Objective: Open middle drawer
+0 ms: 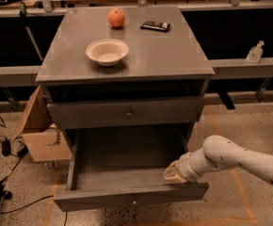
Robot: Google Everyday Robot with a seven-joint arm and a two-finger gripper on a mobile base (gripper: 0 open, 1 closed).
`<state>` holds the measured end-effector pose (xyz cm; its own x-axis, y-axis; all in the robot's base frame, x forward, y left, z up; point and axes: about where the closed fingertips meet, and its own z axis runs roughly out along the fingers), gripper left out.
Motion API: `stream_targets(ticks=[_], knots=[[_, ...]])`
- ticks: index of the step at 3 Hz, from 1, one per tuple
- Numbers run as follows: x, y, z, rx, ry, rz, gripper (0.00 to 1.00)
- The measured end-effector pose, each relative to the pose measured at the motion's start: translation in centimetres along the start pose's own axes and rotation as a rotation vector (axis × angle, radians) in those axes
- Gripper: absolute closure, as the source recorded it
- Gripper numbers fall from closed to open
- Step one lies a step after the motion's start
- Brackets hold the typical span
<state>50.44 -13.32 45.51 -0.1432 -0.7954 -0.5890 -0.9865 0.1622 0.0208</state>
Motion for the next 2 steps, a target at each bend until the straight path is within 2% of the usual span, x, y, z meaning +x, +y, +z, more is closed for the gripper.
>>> stream_targets(ticks=[1, 2], knots=[[-3.2, 0.3, -6.7, 0.225, -0.063, -0.048, 1.00], [-6.3, 1.0, -10.8, 0.381, -0.166, -0.095, 1.00]])
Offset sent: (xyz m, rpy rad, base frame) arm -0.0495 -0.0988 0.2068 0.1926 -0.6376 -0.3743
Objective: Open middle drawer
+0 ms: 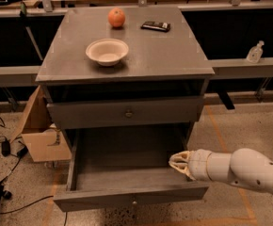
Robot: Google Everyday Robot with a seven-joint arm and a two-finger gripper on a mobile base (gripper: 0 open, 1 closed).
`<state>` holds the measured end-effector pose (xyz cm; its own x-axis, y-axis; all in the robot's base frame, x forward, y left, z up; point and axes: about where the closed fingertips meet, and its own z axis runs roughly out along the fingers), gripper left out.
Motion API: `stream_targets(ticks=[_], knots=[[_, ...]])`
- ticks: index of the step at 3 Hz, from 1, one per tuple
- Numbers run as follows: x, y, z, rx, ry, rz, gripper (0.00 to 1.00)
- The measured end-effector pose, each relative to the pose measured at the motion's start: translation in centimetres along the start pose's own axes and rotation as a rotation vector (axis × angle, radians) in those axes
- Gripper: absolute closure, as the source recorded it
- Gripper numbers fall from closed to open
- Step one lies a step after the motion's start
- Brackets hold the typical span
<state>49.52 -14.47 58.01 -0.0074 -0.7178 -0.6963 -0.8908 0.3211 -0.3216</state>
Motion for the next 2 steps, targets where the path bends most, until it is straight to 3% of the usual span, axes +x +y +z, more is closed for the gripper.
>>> stream_targets(ticks=[1, 2], knots=[[-2.3, 1.8, -0.7, 0.125, -0.129, 0.042, 1.00], [-3.9, 0.7, -2.6, 0.219, -0.172, 0.049, 0.82]])
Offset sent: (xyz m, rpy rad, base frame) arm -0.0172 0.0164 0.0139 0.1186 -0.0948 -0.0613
